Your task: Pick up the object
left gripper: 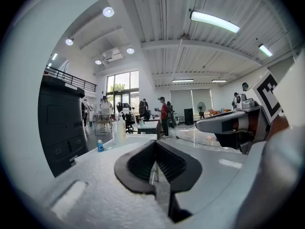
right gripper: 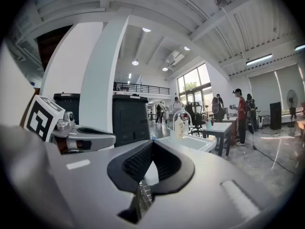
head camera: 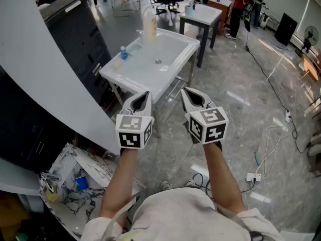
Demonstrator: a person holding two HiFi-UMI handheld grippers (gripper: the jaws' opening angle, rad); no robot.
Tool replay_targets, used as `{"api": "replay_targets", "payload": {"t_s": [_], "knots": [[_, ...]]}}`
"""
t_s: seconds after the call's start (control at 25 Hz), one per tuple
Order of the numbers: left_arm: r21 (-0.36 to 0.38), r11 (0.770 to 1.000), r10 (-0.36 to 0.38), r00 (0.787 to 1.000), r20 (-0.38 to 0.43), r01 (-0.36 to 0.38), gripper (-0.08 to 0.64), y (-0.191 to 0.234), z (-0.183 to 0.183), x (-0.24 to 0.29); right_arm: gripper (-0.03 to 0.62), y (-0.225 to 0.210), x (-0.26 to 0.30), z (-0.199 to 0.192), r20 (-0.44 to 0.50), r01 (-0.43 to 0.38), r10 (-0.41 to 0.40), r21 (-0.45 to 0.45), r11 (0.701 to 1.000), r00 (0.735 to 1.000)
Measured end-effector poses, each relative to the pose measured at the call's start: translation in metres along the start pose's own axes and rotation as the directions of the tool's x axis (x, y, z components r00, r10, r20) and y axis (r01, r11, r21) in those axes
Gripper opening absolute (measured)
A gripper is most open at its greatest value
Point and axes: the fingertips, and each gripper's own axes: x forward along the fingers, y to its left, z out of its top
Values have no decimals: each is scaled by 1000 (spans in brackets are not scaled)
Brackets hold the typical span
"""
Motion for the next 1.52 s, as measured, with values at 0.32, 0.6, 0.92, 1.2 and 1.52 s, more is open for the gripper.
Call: {"api": "replay_targets", "payload": {"t_s": [0.32,0.6,0.92,1.2,1.52], "knots": [[-3,1000,-13,1000,-8,13,5,5,-4,5,5,-3,5,-1,6,19,-19,6,1000,1000],[-12,1000,-18,1000,2,18,5,13,-5,11,4,-2,13,-1,10,16,-16,7,1000,1000],[-1,1000,-17,1000,6,17,5,18,-1,31,25,-17,26,3,22,24,-24,-10,1000,999],[10,1000,-23,1000,5,23,5,14,3,73,46,-52,45,3,28,23,-23,-11,1000,999],[13,1000,-18,1000,0,18,5,6,14,153,72,-123,82,7,28,3,-3,-7,1000,1000]]}}
